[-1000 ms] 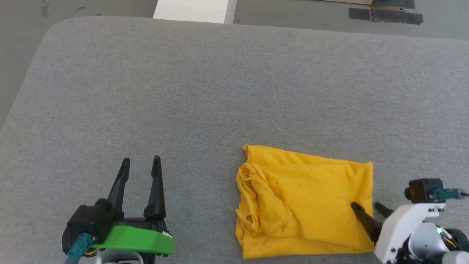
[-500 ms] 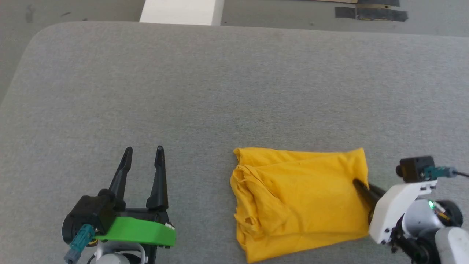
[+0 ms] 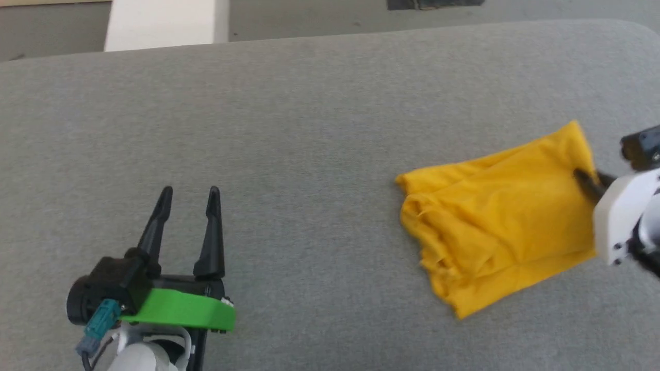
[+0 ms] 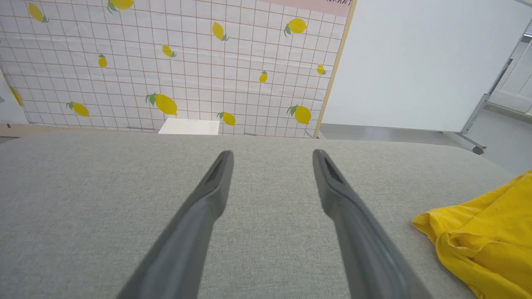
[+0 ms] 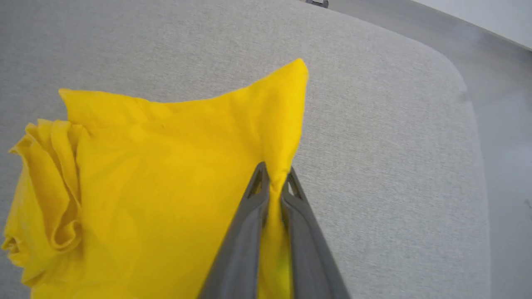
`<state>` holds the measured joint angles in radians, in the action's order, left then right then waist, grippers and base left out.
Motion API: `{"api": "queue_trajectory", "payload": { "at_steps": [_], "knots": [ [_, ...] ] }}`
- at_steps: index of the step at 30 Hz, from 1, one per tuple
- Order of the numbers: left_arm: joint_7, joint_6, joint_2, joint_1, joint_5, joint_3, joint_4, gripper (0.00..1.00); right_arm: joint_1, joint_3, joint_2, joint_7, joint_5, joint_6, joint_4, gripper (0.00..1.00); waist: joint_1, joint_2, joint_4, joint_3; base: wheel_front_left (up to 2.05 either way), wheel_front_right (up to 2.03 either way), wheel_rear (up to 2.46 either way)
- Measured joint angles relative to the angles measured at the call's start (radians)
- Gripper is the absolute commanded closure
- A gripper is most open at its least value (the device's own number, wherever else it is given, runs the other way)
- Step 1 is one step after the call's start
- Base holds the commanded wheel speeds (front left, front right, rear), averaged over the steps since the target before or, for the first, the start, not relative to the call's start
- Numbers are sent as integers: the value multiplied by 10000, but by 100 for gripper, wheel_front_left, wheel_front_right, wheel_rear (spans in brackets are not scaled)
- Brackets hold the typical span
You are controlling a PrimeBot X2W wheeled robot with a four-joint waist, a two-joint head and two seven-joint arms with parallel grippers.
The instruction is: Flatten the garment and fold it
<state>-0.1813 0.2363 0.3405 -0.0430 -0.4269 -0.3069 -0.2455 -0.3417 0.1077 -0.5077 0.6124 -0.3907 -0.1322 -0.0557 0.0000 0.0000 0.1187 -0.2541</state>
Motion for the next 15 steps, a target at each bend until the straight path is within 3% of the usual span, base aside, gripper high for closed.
{"api": "queue_trajectory", "payload": {
  "at_steps": [7, 15],
  "knots": [
    [339, 36, 280, -667, 405, -25, -445, 0, -1189, 199, -1565, -351, 207, 0, -612, 100, 0, 0, 544, -730, 0, 0, 0],
    [769, 79, 734, -1615, 980, 40, -1070, 0, -1984, -364, -2596, -1018, 397, -2, -1636, 100, 0, 0, 798, -2031, 0, 0, 0]
  ]
}}
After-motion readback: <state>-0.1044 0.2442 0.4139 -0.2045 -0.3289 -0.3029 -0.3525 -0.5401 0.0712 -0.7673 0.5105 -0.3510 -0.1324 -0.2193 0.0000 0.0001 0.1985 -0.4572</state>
